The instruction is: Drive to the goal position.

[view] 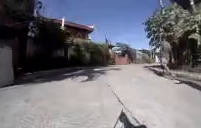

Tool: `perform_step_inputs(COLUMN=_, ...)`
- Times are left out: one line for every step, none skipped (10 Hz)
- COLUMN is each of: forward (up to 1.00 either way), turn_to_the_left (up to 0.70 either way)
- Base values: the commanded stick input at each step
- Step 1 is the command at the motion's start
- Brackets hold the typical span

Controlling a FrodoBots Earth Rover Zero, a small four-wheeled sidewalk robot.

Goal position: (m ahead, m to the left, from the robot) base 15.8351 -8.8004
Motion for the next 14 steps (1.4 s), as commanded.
perform_step_inputs(forward=0.70, turn_to_the_left=-0.03)
perform_step_inputs(forward=0.70, turn_to_the_left=-0.03)
perform_step_inputs(forward=0.70, turn_to_the_left=-0.03)
perform_step_inputs(forward=0.70, turn_to_the_left=-0.03)
perform_step_inputs(forward=0.70, turn_to_the_left=-0.03)
perform_step_inputs(forward=0.70, turn_to_the_left=-0.03)
perform_step_inputs(forward=0.70, turn_to_the_left=-0.03)
perform_step_inputs(forward=0.70, turn_to_the_left=-0.03)
perform_step_inputs(forward=0.70, turn_to_the_left=-0.03)
perform_step_inputs(forward=0.70, turn_to_the_left=-0.03)
perform_step_inputs(forward=0.70, turn_to_the_left=-0.03)
perform_step_inputs(forward=0.70, turn_to_the_left=-0.03)
perform_step_inputs(forward=0.70, turn_to_the_left=-0.03)
perform_step_inputs(forward=0.70, turn_to_the_left=-0.03)
